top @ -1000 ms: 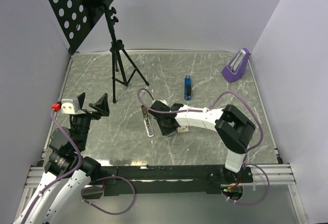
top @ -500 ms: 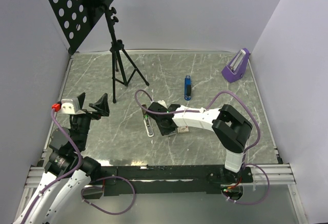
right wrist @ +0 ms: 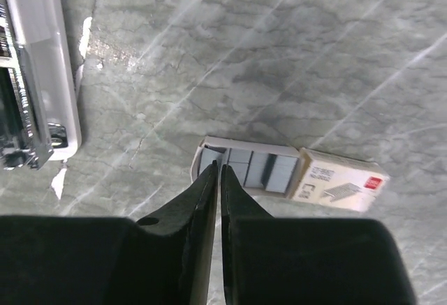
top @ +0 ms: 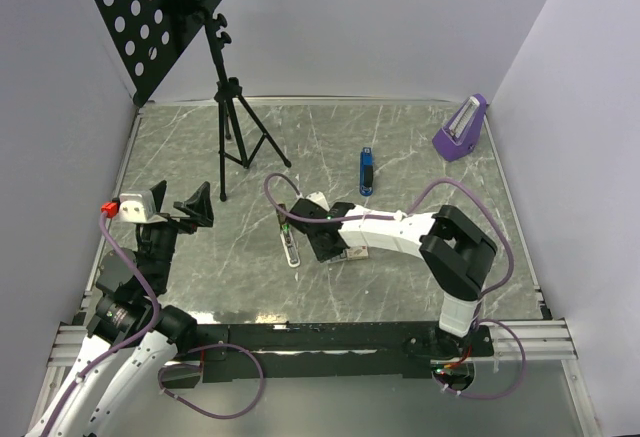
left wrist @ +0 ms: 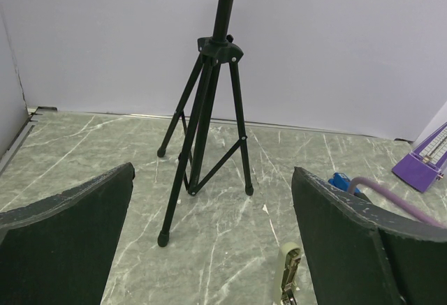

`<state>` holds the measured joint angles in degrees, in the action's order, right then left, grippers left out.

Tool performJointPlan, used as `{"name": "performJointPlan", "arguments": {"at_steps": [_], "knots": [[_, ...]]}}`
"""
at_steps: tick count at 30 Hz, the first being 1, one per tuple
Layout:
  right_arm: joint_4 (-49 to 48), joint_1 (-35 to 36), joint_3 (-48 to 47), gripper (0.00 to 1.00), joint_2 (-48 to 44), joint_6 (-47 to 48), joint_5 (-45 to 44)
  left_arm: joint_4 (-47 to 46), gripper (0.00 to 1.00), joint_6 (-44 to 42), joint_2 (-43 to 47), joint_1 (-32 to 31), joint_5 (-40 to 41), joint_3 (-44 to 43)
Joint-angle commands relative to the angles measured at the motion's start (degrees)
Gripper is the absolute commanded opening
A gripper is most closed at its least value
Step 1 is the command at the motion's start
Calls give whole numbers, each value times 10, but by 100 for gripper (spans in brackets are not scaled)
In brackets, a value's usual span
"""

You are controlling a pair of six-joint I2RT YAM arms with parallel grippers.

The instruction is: Load the staples into the stapler

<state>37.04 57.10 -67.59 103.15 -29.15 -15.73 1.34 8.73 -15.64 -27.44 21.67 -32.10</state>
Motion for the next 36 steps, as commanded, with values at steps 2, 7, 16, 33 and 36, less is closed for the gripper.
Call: {"name": "performJointPlan", "arguments": {"at_steps": [2, 7, 16, 33, 36], "knots": [[13, 3, -16, 11, -56, -6, -31, -15, 99, 7, -4, 3, -8, -9], [11, 2, -11, 7, -49, -7, -27, -15, 99, 7, -4, 3, -8, -9], [-34, -22, 31, 23, -59, -15, 23, -15, 99, 7, -1, 3, -10, -9], [-30, -47, 65, 33, -98, -25, 2, -15, 99, 8, 0, 4, -9, -9], [-31, -52, 70, 33, -92, -25, 2, -15, 99, 7, 1, 4, -9, -10]]}}
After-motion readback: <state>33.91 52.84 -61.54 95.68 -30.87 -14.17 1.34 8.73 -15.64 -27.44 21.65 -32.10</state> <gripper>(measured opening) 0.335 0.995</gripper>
